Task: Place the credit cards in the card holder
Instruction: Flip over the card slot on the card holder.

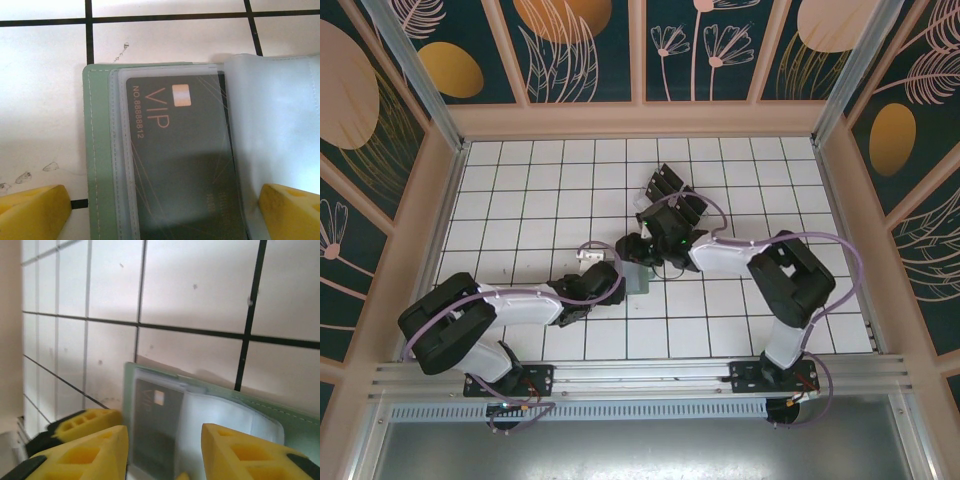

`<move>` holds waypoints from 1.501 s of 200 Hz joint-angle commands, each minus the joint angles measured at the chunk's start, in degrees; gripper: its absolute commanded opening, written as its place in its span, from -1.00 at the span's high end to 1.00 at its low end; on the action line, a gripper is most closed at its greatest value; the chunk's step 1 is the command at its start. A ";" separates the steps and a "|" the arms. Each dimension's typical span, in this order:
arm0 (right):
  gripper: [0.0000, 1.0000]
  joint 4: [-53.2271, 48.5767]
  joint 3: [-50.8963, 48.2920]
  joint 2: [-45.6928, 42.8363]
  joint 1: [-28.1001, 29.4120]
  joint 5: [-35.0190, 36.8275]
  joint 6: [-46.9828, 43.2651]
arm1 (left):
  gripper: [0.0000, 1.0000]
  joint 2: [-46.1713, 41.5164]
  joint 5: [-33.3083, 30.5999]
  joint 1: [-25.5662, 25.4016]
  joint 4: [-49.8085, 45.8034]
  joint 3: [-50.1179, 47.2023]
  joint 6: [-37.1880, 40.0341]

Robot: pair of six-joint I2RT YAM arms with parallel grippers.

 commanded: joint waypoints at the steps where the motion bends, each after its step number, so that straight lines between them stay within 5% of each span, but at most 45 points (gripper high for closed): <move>1: 0.14 0.27 -2.01 -3.26 -0.45 0.98 1.00 | -0.97 3.76 0.87 1.19 -3.66 -1.58 -1.29; 300: 0.17 13.64 -7.63 3.68 1.22 -5.56 6.04 | -0.97 2.41 1.55 1.15 -2.16 -2.91 -1.01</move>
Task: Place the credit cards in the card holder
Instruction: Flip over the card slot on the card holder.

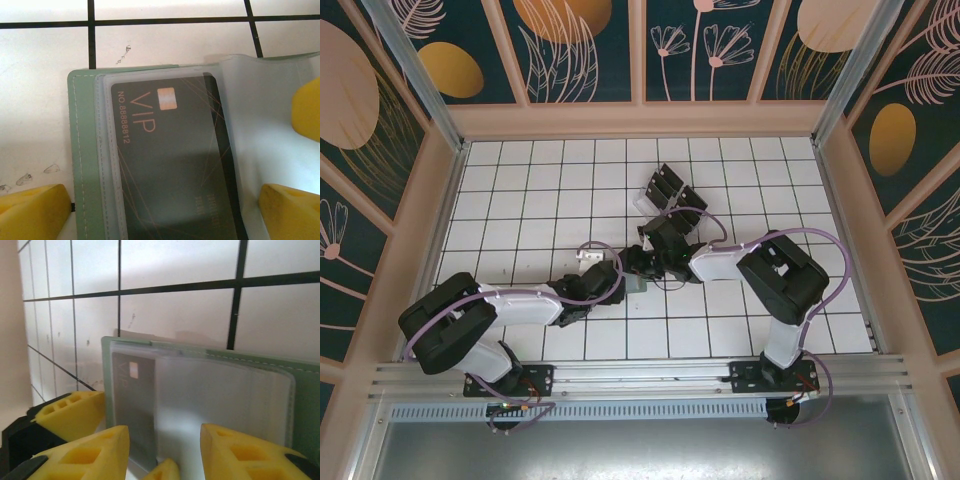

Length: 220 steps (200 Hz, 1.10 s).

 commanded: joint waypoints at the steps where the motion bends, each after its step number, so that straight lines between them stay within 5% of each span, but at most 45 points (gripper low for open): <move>1: 0.17 2.98 -0.90 0.61 0.10 -1.95 1.09 | -0.97 2.36 1.82 1.19 -2.88 -2.65 -0.66; 78: 0.17 -3.63 -0.29 -3.24 -2.09 2.39 -1.94 | -0.97 2.51 1.71 1.22 -2.45 -3.19 -0.93; 220: 0.17 -6.74 2.97 3.95 -2.46 3.80 -3.94 | -0.97 2.82 2.02 1.22 -2.01 -3.43 -1.00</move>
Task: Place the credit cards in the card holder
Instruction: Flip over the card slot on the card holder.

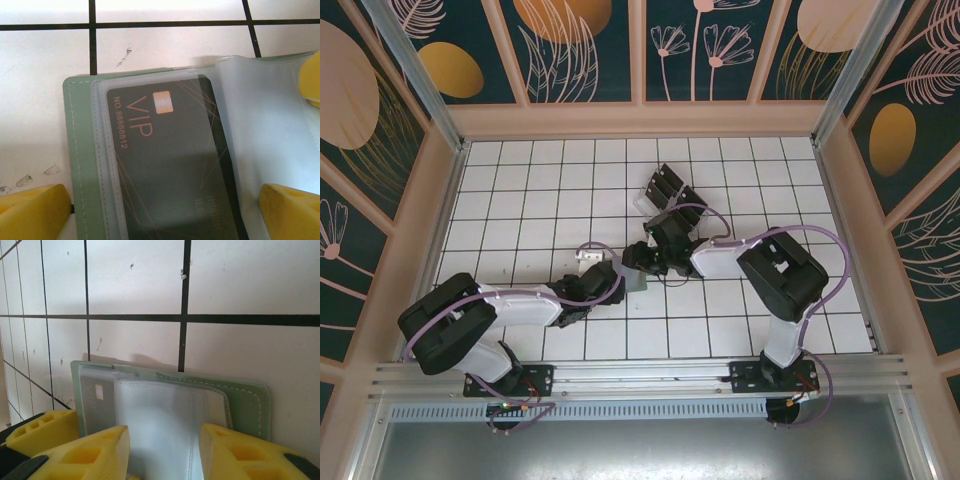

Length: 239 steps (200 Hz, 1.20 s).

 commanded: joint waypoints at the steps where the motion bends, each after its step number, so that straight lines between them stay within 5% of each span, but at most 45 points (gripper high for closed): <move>1: 0.17 -2.39 1.44 2.93 -0.09 0.98 -0.94 | -0.97 2.97 2.20 1.25 -3.47 -2.67 -1.00; 126: 0.19 7.02 0.50 2.03 0.48 -7.79 2.95 | -0.97 1.77 1.83 1.21 -4.01 -2.61 -1.09; 203: 0.19 4.92 0.74 1.19 1.56 -7.39 2.85 | -0.97 -19.51 -6.35 1.22 -10.86 -0.19 -4.90; 239: 0.19 3.75 2.23 0.90 3.31 -6.49 3.03 | -0.98 -22.96 -8.61 1.23 -14.24 1.28 -5.99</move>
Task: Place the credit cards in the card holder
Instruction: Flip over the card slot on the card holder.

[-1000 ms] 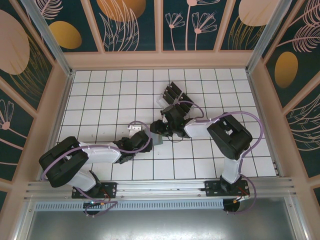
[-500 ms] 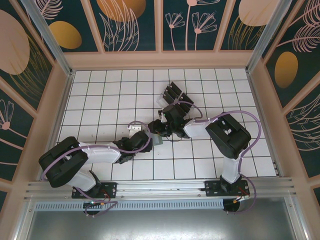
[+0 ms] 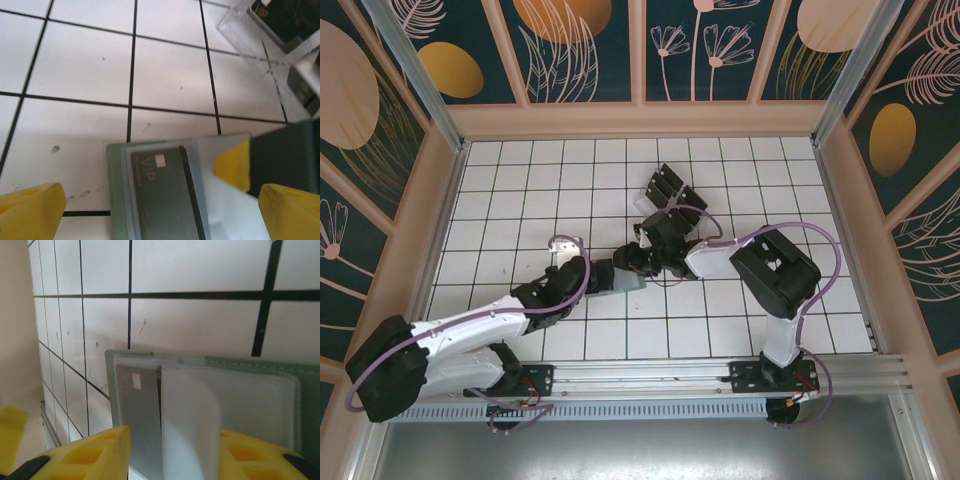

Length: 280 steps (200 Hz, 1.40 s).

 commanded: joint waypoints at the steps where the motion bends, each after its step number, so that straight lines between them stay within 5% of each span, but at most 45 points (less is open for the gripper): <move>1: 0.19 -1.22 1.22 -1.30 1.38 0.04 0.29 | -0.98 -1.18 -3.31 0.25 -4.75 1.50 -1.85; 132: 0.16 -8.86 14.32 7.71 8.44 7.07 1.75 | -0.97 -10.11 -5.06 0.34 -2.64 -4.74 0.40; 187: 0.16 -10.79 20.20 3.62 8.26 7.17 -2.79 | -0.98 -9.27 -3.65 1.07 -0.16 -3.97 3.75; 280: 0.16 -32.11 20.03 -10.07 -8.30 19.88 -17.30 | -0.98 3.18 7.30 9.95 3.05 3.24 7.82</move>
